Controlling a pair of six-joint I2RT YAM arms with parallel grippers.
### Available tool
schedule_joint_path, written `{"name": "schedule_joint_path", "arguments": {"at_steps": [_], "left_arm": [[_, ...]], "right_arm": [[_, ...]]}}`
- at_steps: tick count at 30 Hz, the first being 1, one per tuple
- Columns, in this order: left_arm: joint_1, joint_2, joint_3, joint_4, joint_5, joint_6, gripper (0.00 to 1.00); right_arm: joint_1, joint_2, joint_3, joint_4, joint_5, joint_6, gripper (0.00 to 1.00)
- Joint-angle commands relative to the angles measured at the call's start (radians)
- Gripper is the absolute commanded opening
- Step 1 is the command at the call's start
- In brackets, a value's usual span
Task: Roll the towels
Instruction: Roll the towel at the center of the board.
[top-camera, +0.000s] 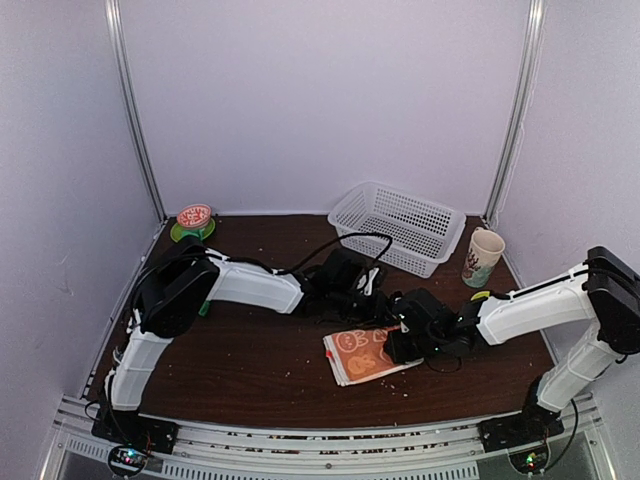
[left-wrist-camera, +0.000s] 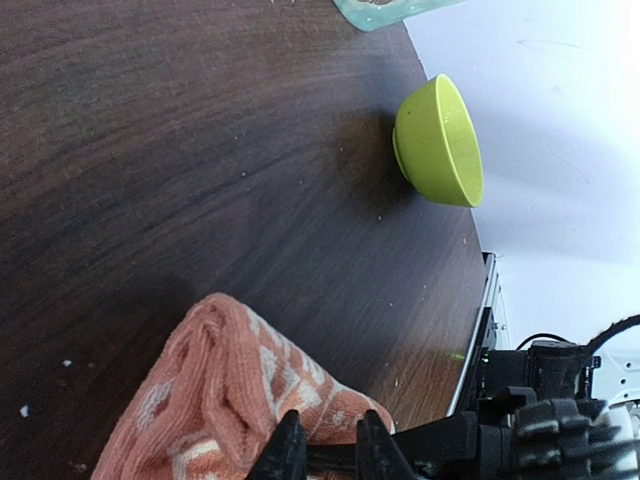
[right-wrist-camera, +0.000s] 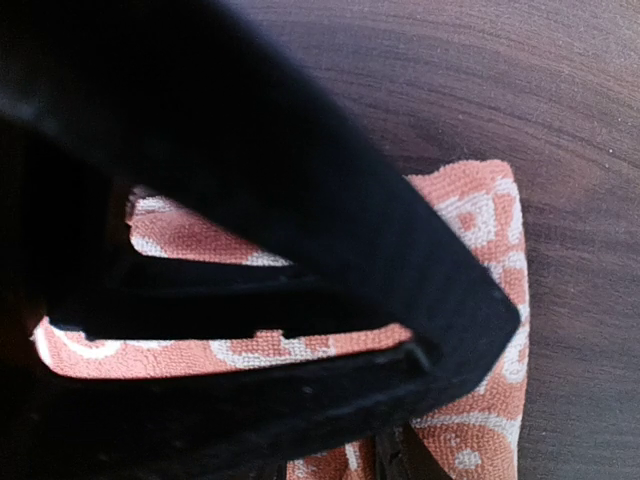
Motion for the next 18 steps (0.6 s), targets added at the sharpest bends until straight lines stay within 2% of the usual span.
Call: {"name": "schedule_joint_path", "arguments": {"at_steps": [1,6,13,18], "left_arm": [[0.007,0.027,0.042,0.026,0.036,-0.021,0.19],[0.011,0.028,0.009,0.001,0.018,-0.022,0.17],[0.015,0.029,-0.017,0.011,0.013,-0.019,0.16],[0.024,0.018,-0.027,0.012,-0.006,-0.013,0.16]], "right_arm": [[-0.004,0.020,-0.030,-0.088,-0.032,-0.004,0.32],[-0.004,-0.002,-0.015,-0.108,-0.038,-0.011,0.34],[-0.012,-0.127,0.060,-0.226,-0.012,-0.044,0.48],[-0.046,-0.193,0.073,-0.280,-0.008,-0.069,0.51]]}}
